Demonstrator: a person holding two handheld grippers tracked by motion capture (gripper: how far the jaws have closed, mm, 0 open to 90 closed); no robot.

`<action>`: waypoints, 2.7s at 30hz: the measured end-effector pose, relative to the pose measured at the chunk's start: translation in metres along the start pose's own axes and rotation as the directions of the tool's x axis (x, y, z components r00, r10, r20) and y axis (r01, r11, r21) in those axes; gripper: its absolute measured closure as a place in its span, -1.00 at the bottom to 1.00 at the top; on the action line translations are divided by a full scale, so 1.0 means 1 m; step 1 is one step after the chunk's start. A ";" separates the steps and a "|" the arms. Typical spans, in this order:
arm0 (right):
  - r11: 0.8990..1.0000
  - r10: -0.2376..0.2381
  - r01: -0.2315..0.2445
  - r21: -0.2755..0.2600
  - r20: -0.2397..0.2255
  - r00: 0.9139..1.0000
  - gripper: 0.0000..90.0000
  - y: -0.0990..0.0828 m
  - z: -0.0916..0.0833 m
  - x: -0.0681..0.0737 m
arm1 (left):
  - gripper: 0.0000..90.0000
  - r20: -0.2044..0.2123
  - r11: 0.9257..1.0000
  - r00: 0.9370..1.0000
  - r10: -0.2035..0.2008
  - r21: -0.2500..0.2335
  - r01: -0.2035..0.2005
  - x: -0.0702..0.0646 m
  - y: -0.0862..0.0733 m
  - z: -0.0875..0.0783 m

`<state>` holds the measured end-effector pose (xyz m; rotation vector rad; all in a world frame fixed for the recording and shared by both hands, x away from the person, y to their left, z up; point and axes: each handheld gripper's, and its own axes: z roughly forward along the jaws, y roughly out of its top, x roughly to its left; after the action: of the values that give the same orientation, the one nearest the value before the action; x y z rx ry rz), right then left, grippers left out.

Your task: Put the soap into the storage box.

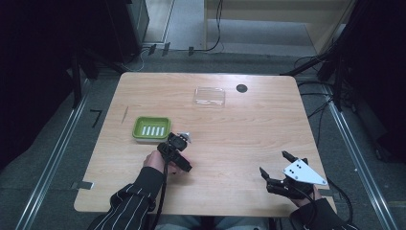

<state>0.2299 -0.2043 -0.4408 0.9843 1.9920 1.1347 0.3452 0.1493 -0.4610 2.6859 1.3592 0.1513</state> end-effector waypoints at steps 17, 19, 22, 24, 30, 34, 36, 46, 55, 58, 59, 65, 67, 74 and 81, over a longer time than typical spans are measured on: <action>1.000 -0.001 0.001 0.001 -0.002 1.000 -0.70 0.000 0.000 0.000 | -0.69 -0.002 1.000 1.000 0.012 0.007 -0.012 0.004 -0.003 -0.009; 1.000 -0.001 0.001 0.001 -0.001 1.000 -0.70 0.000 0.000 0.000 | -0.70 -0.001 1.000 1.000 0.011 0.007 -0.011 0.005 -0.004 -0.010; 1.000 -0.001 0.001 0.001 -0.001 1.000 -0.70 0.000 0.000 0.000 | -0.69 -0.005 1.000 1.000 0.009 0.011 -0.009 0.007 -0.005 -0.011; 1.000 -0.001 0.001 0.001 -0.001 1.000 -0.70 0.000 0.000 0.000 | -0.69 -0.007 1.000 1.000 0.009 0.013 -0.009 0.009 -0.005 -0.012; 1.000 -0.001 0.001 0.001 -0.001 1.000 -0.70 0.000 0.000 0.000 | -0.70 -0.002 1.000 1.000 -0.005 0.009 0.005 0.015 -0.007 -0.015; 1.000 -0.001 0.001 0.001 -0.001 1.000 -0.70 0.000 0.000 0.000 | -0.70 -0.009 1.000 1.000 -0.012 0.007 0.012 0.019 -0.009 -0.017; 1.000 -0.001 0.001 0.001 -0.001 1.000 -0.70 0.000 0.000 0.000 | -0.70 -0.007 1.000 1.000 -0.018 0.011 0.018 0.021 -0.010 -0.019; 1.000 -0.001 0.001 0.001 0.000 1.000 -0.70 0.000 0.000 0.000 | -0.69 -0.009 0.999 0.999 -0.038 0.014 0.039 0.030 -0.014 -0.022; 1.000 -0.001 0.001 0.000 -0.001 1.000 -0.70 0.000 0.000 0.000 | -0.70 -0.009 0.999 0.999 -0.048 0.006 0.048 0.037 -0.017 -0.026; 1.000 -0.001 0.001 0.001 -0.001 1.000 -0.70 0.000 0.000 0.000 | -0.70 -0.008 0.998 0.998 -0.057 0.009 0.057 0.039 -0.018 -0.027; 1.000 -0.001 0.001 0.001 -0.001 1.000 -0.70 0.000 0.000 0.000 | -0.70 -0.009 0.998 0.998 -0.056 0.011 0.056 0.039 -0.018 -0.028; 1.000 -0.001 0.001 0.000 -0.002 1.000 -0.70 0.000 0.000 0.000 | -0.69 -0.011 0.998 0.998 -0.064 0.007 0.064 0.043 -0.020 -0.029; 1.000 -0.001 0.001 0.000 -0.001 1.000 -0.70 0.000 0.000 0.000 | -0.69 -0.005 0.998 0.998 -0.066 0.007 0.066 0.044 -0.021 -0.030; 1.000 -0.002 0.002 -0.001 -0.001 1.000 -0.70 0.000 0.000 0.000 | -0.70 -0.014 0.997 0.997 -0.079 0.002 0.079 0.049 -0.023 -0.032; 1.000 -0.001 0.001 0.002 -0.002 1.000 -0.70 0.000 0.000 0.000 | -0.69 -0.014 0.996 0.996 -0.094 0.003 0.094 0.053 -0.025 -0.032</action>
<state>0.2297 -0.2042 -0.4409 0.9828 1.9955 1.1344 0.3519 0.2095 -0.4316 2.6224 1.4874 0.1582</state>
